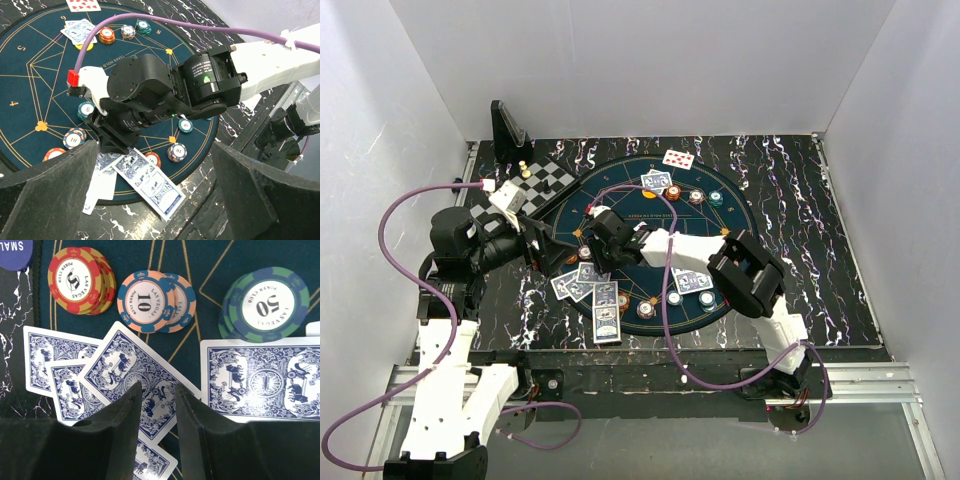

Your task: Distribute texas hold em gaming equipment

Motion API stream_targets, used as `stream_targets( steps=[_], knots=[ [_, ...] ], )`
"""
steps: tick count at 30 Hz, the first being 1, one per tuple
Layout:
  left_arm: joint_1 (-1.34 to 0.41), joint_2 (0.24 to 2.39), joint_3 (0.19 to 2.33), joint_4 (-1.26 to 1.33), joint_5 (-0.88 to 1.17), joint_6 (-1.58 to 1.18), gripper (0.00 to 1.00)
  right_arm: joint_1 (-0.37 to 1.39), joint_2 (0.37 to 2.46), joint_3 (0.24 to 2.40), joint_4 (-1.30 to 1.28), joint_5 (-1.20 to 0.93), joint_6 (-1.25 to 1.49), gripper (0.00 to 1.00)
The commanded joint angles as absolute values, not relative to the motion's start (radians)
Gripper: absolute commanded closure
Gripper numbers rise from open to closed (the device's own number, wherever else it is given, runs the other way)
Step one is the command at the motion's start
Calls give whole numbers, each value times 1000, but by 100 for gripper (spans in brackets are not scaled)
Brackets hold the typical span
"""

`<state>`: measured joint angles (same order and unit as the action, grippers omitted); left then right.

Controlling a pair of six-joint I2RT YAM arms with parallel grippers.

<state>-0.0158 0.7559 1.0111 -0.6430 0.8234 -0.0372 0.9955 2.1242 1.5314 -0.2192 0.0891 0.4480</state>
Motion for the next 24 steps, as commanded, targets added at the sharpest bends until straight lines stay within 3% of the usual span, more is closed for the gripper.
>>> stream_targets(
  steps=[1,10,16,24],
  knots=[
    [-11,752,1051,-640,833,-37,2,960,2094,1436,-250,135,465,59],
    [-11,752,1040,-634,836,-38,2,881,1964,1307,-253,215,486,60],
    [-11,749,1043,-632,835,-41,2,929,1945,1459,-302,213,448,60],
    [-9,747,1043,-635,836,-34,2,1003,2066,1583,-284,75,454,58]
  ],
)
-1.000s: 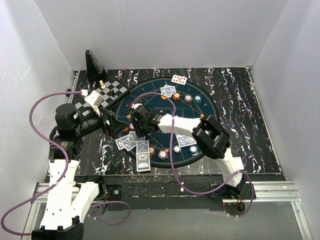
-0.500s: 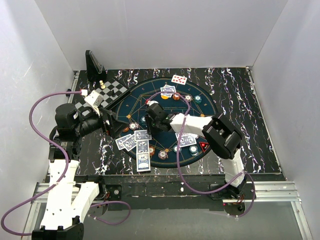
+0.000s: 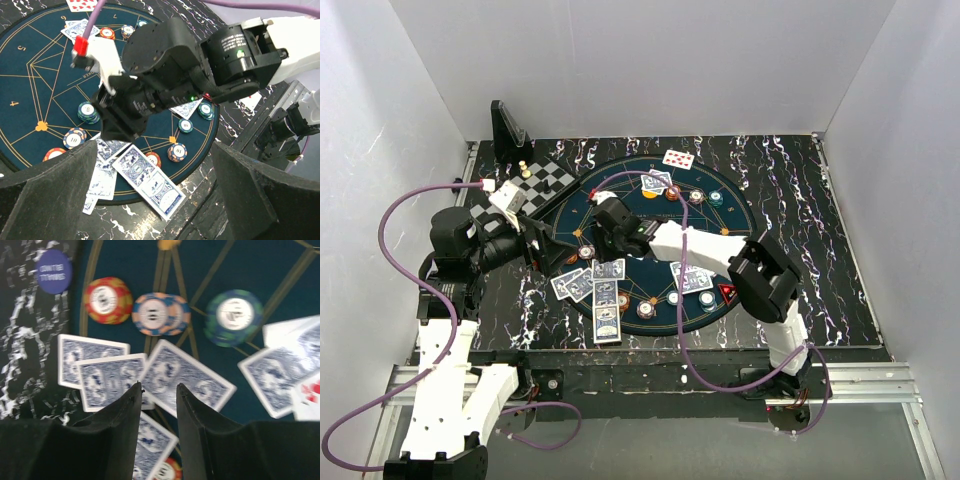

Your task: Distribute texas hold em gaming equipment

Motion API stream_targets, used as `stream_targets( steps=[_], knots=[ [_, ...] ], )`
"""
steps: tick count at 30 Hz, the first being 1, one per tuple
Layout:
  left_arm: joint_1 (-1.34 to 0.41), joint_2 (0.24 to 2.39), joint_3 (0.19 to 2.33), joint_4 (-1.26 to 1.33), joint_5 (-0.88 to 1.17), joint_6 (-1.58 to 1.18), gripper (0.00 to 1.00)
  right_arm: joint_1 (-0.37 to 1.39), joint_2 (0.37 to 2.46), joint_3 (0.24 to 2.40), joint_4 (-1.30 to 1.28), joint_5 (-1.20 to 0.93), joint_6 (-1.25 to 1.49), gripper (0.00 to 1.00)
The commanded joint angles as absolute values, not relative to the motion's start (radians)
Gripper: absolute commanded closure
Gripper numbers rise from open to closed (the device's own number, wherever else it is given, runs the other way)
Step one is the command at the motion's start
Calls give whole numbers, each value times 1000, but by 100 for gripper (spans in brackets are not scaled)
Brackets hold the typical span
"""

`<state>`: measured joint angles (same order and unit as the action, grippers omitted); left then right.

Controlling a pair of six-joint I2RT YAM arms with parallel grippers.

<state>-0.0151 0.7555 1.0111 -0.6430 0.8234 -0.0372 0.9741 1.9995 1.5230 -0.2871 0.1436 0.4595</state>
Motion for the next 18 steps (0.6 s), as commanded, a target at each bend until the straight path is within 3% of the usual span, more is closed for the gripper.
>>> stream_targets(
  steps=[1,18],
  knots=[
    [-9,746,1045,-635,838,-37,2,1003,2078,1582,-276,57,463,58],
    [-9,790,1074,-637,831,-5,2,928,2030,1339,-267,135,566,57]
  ],
)
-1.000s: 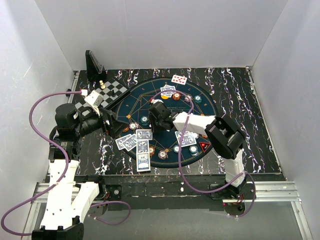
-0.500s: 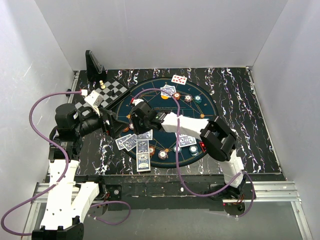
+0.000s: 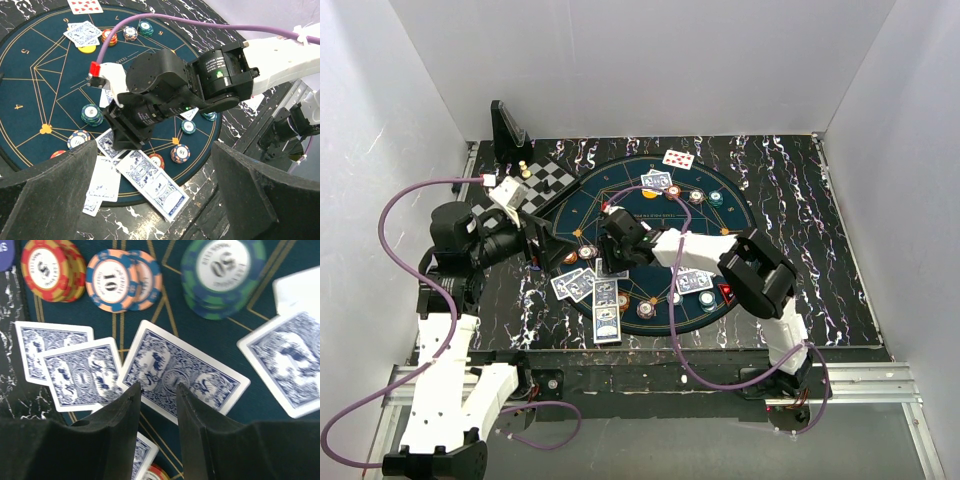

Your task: Distribute texas hold em gaming equipment

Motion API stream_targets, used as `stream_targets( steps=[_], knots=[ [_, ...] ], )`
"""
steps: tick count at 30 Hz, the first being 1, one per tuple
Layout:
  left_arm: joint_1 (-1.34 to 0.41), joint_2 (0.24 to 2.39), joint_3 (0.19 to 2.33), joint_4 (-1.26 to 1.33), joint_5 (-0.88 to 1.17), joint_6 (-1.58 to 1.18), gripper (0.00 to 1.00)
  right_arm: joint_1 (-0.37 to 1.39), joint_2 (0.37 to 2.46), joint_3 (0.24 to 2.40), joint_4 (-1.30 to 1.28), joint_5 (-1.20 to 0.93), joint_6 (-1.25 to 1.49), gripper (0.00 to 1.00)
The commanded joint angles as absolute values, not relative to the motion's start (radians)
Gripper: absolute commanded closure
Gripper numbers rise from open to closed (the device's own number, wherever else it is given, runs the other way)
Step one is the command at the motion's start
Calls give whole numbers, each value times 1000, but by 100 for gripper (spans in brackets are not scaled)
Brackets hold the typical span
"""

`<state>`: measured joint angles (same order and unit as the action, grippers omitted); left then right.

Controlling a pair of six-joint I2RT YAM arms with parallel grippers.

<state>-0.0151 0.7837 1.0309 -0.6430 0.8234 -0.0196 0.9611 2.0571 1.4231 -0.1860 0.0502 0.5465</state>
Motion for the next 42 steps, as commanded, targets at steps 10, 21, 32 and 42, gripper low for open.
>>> stream_targets(
  steps=[10,21,32,42],
  knots=[
    [-9,802,1062,-641,839,23,2,848,1904,1198,-264,219,566,57],
    [-8,802,1074,-643,836,25,2,972,1956,1495,-307,131,525,56],
    [-9,801,1085,-655,831,38,2,997,2154,1628,-238,26,543,57],
    [-8,789,1085,-670,834,46,2,996,2155,1614,-196,31,560,59]
  ],
)
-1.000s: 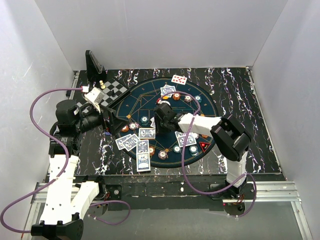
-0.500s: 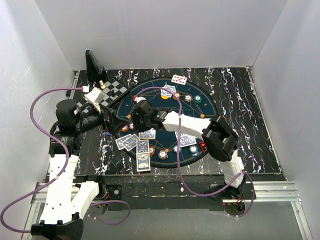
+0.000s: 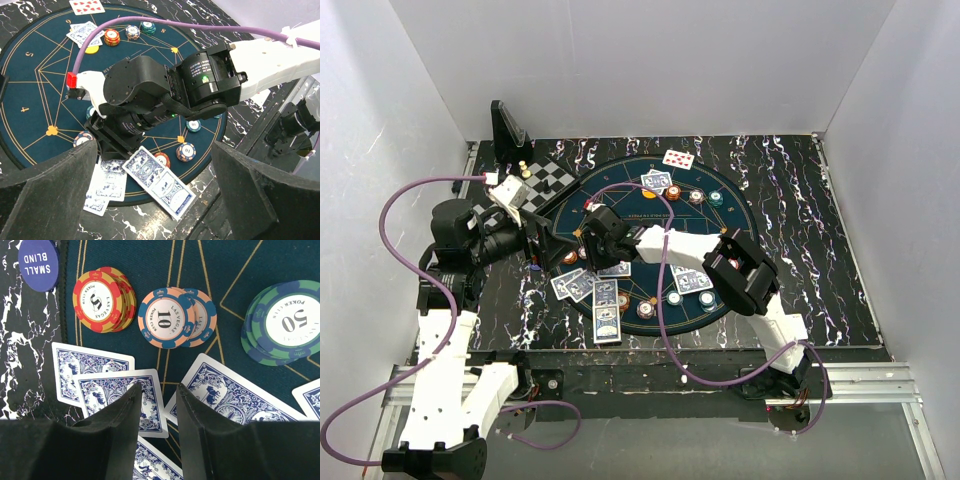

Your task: Distribute texas hold em gaming equipment

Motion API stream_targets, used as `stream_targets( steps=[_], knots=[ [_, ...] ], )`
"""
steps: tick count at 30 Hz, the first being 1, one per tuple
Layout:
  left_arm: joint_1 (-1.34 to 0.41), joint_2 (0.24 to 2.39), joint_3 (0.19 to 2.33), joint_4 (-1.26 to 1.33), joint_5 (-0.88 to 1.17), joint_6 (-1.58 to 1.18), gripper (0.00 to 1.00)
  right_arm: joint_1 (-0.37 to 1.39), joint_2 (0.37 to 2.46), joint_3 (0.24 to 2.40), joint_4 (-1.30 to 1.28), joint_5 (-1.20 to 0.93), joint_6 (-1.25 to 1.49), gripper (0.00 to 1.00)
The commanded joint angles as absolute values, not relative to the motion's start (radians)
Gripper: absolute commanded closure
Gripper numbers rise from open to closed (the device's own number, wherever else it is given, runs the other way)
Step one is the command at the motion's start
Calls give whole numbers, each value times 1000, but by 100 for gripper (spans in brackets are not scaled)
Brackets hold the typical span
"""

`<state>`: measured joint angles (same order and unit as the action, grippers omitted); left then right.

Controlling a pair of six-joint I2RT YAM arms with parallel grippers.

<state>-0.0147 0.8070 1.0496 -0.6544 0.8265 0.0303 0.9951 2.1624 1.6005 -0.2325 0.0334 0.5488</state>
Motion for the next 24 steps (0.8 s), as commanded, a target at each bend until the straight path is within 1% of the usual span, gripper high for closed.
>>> stream_targets(
  steps=[1,7,17,24],
  knots=[
    [-8,788,1081,-670,836,45,2,996,2152,1609,-186,23,561,59],
    [-8,781,1078,-673,836,43,0,1009,2181,1647,-186,-26,565,61],
    [-8,776,1080,-676,838,41,0,1008,2197,1628,-225,-5,563,62],
    [-8,775,1075,-667,842,34,0,959,2112,1465,-195,75,597,63]
  ],
)
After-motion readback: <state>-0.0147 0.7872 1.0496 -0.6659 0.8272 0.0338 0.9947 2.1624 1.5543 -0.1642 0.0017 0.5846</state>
